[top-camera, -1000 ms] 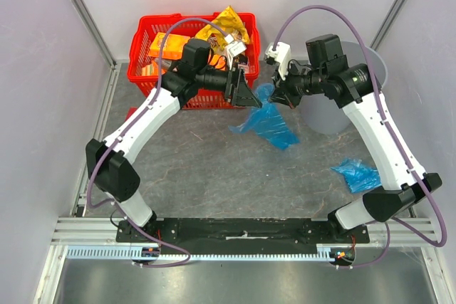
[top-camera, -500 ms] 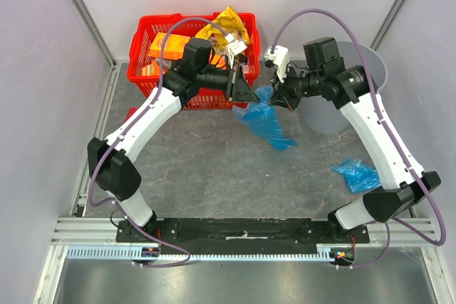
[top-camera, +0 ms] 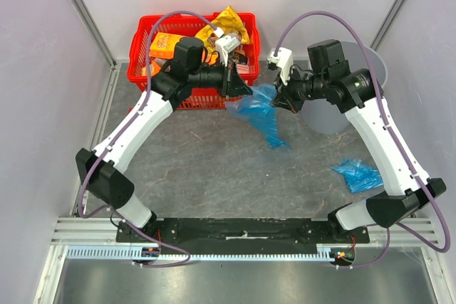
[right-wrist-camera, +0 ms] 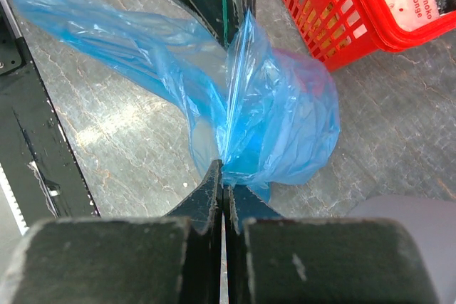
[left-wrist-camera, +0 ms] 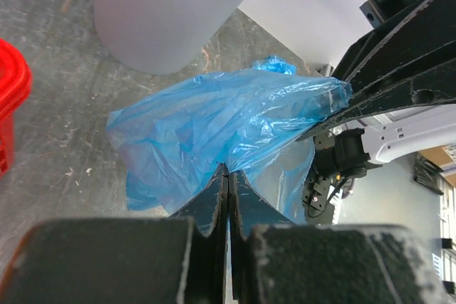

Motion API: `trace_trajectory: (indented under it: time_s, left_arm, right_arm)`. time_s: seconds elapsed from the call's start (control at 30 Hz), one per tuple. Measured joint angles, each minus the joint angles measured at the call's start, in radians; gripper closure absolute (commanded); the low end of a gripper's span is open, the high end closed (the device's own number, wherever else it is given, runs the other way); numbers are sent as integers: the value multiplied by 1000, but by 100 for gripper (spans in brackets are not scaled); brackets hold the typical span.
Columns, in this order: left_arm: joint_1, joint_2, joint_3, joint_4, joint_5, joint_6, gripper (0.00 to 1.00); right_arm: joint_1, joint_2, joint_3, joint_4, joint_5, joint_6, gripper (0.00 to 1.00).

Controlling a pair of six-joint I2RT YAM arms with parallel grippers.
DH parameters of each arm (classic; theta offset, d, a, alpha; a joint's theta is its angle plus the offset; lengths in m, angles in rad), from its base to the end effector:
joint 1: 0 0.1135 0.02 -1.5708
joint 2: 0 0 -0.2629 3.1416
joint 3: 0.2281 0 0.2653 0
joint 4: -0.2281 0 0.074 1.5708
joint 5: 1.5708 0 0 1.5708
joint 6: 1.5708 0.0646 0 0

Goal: Put the trash bags into the trash bin
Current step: Unfold the trash bag at the center of the board.

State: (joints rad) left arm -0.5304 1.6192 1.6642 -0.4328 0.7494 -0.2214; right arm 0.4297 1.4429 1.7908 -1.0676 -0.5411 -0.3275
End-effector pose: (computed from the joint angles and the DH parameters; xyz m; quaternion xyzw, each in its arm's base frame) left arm 0.3232 -0.2406 0.4018 0.3205 0.7319 -0.4731 0.3712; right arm 0.2645 0.1578 0.4335 -0.4269 0.7747 0.2634 0.3849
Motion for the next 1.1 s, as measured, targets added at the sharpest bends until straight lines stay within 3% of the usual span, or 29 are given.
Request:
trace_trajectory:
  time_s: [0.23, 0.53, 0.67, 1.1]
  left_arm:
    - [-4, -44, -2, -14, -94, 41, 98]
    - [15, -114, -46, -37, -235, 105, 98]
    - [24, -149, -63, -35, -262, 123, 98]
    - [50, -214, -114, -30, -338, 177, 98]
  right_arm:
    - [0, -8, -2, -6, 1, -14, 98]
    - [-1, -30, -29, -43, 43, -25, 86]
    - [-1, -30, -31, -49, 66, -24, 100]
    - [-12, -39, -50, -48, 145, -25, 100]
